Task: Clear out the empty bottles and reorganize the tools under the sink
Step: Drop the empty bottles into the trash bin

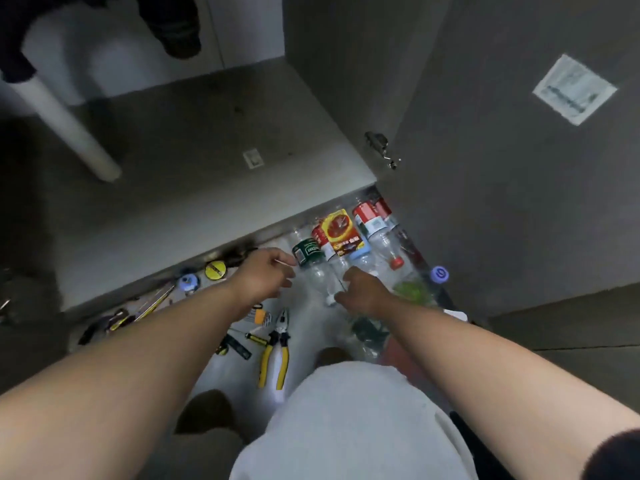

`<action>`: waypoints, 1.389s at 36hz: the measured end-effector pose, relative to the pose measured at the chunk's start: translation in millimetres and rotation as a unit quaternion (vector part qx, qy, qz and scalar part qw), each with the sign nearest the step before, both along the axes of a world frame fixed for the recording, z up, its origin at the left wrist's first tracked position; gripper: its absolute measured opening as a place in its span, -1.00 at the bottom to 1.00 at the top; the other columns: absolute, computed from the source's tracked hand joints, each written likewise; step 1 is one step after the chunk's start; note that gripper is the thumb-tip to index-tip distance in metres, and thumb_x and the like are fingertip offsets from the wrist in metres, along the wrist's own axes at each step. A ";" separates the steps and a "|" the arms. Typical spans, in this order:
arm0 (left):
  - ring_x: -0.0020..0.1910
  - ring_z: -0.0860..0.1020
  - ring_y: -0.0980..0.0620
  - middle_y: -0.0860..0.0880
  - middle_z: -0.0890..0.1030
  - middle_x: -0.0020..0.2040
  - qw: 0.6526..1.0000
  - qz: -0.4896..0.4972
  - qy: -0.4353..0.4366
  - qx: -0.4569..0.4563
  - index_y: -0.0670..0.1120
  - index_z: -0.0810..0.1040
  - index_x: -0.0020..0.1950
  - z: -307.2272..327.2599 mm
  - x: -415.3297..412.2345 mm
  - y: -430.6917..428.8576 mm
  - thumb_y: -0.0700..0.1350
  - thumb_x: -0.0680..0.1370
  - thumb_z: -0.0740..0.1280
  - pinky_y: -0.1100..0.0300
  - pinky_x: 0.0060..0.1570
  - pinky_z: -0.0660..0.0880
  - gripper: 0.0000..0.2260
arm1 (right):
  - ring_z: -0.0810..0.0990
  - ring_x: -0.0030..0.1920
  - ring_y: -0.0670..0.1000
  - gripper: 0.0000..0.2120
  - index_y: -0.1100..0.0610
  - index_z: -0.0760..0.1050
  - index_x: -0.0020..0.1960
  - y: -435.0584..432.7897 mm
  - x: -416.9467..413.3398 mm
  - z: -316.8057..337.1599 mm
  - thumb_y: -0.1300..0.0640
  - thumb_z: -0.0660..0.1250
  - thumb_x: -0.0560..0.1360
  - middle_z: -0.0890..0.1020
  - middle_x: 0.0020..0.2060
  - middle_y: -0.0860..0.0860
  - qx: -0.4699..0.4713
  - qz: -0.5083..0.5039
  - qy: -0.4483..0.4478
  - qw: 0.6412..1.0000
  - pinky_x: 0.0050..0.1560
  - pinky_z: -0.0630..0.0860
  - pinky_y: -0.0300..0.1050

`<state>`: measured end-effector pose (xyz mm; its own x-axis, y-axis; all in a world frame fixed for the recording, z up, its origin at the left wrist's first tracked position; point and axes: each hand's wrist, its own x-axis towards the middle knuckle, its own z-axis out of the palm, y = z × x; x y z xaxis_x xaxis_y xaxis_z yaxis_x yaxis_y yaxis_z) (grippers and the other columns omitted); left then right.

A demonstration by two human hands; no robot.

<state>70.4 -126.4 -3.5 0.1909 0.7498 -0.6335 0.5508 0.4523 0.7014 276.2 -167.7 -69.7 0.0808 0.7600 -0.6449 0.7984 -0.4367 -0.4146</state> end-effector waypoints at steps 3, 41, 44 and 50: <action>0.03 0.67 -0.04 -0.09 0.68 0.05 0.998 0.047 -0.024 -0.047 -0.06 0.62 0.13 -23.2 -9.6 -4.6 -0.20 0.62 0.31 0.05 0.00 0.59 -0.86 | 0.52 0.26 0.18 -0.40 0.22 0.27 0.42 10.3 -14.9 -37.7 -0.07 0.36 0.54 0.49 0.29 0.20 -0.004 -0.005 -0.037 0.999 0.07 0.46 -0.09; 0.12 0.65 -0.07 -0.02 0.68 0.14 0.962 0.212 -0.155 -0.077 0.10 0.53 0.28 -79.0 -21.3 -15.2 0.02 0.47 0.54 -0.11 0.14 0.60 -0.59 | 0.44 0.30 0.17 -0.37 0.14 0.30 0.42 25.2 -20.2 -65.4 0.10 0.49 0.45 0.38 0.32 0.16 0.115 -0.153 -0.022 0.981 0.26 0.46 0.03; 0.08 0.66 -0.07 -0.02 0.68 0.13 0.960 0.218 -0.155 -0.080 0.08 0.52 0.34 -85.1 -24.4 -16.1 0.02 0.47 0.53 -0.01 -0.01 0.63 -0.54 | 0.42 0.33 0.21 -0.30 0.17 0.25 0.42 38.0 -20.6 -83.9 0.06 0.52 0.42 0.39 0.32 0.18 0.106 -0.170 -0.074 0.977 0.26 0.46 0.05; 0.06 0.68 -0.09 -0.02 0.70 0.10 0.960 0.218 -0.154 -0.087 0.08 0.52 0.30 -93.2 -25.1 -16.9 0.00 0.48 0.53 -0.08 0.06 0.65 -0.58 | 0.43 0.37 0.26 -0.15 0.17 0.10 0.50 51.5 -27.1 -103.6 -0.06 0.51 0.43 0.38 0.36 0.21 0.046 -0.200 -0.095 0.974 0.34 0.44 0.17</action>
<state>45.3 -143.4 -96.7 0.0820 0.6885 -0.7206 0.0620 0.7181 0.6932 249.2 -116.2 -173.3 0.4926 0.6977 -0.5202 0.6387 -0.6958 -0.3285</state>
